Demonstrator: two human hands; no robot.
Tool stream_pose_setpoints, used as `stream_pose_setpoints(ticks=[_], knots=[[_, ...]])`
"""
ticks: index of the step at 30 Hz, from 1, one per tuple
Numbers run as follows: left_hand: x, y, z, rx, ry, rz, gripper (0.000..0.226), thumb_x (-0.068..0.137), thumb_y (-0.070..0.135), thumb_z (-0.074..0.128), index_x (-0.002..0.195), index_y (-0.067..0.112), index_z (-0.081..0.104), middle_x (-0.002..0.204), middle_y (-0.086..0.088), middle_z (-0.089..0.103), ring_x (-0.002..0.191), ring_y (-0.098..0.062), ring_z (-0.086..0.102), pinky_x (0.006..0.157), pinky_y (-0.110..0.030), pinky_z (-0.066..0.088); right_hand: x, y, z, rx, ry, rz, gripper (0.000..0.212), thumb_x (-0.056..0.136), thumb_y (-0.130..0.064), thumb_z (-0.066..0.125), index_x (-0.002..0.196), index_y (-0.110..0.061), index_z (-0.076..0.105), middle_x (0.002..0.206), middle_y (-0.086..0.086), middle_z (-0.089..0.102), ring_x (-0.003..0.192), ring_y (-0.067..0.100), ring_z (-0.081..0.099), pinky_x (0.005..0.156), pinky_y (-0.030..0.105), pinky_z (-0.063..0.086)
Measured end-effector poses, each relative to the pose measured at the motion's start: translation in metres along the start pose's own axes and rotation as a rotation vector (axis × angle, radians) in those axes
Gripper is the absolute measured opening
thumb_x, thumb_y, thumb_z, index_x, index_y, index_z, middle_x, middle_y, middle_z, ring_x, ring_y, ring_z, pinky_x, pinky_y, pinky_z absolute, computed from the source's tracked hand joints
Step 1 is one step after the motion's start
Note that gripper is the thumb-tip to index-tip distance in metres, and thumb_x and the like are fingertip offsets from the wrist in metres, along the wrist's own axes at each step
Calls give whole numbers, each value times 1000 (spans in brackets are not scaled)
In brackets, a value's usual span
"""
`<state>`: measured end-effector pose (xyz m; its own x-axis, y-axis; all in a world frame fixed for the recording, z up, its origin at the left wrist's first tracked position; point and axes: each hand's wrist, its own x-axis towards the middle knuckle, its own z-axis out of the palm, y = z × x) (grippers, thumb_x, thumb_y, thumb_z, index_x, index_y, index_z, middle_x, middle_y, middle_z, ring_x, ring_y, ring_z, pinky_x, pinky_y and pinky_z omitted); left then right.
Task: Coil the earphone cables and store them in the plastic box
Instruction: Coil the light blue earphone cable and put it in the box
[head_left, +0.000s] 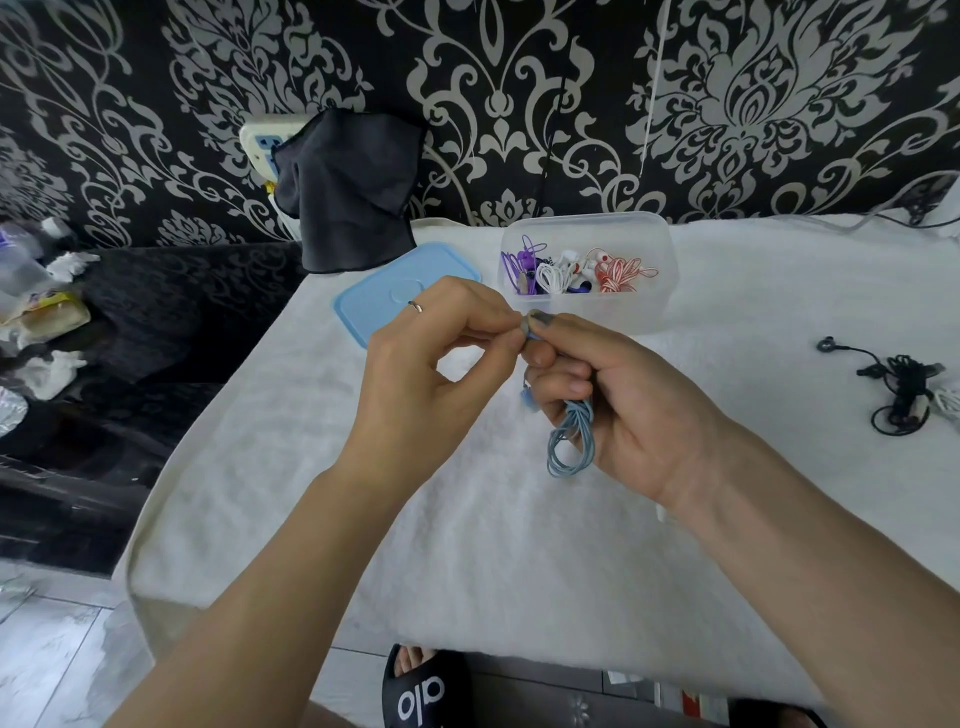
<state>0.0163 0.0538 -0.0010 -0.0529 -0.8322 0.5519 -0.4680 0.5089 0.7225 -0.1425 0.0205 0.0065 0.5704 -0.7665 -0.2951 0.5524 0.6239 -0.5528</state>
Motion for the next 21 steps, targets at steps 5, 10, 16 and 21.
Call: stream_pose_setpoints(ticks=[5,10,16,21], knots=[[-1,2,0,-72,9,-35,22,90,-9,69,93,12,64,92,-7,66,87,-24,68,82,-30,56,-1,1,0,10,-1,15,22,96,-8,58,74,-5,57,70,3,49,45,6,35,42,10,35],[-2,4,-1,-137,22,-66,27,89,-9,69,92,18,64,94,-2,65,89,-21,66,84,-31,55,-2,0,2,21,-32,26,16,95,-9,58,80,-4,58,69,3,49,44,6,36,41,10,35],[-2,6,-3,-109,2,-27,24,89,-9,69,94,15,65,97,-4,65,92,-23,67,85,-30,55,-1,-4,-1,22,-119,77,10,89,-10,60,82,-3,63,71,2,47,47,5,32,40,11,37],[-2,3,-5,-58,-16,12,18,90,-7,70,97,10,67,97,-6,65,94,-24,67,84,-31,56,-3,-7,-1,15,-165,121,10,90,-11,57,83,-5,61,68,0,47,47,4,30,38,11,36]])
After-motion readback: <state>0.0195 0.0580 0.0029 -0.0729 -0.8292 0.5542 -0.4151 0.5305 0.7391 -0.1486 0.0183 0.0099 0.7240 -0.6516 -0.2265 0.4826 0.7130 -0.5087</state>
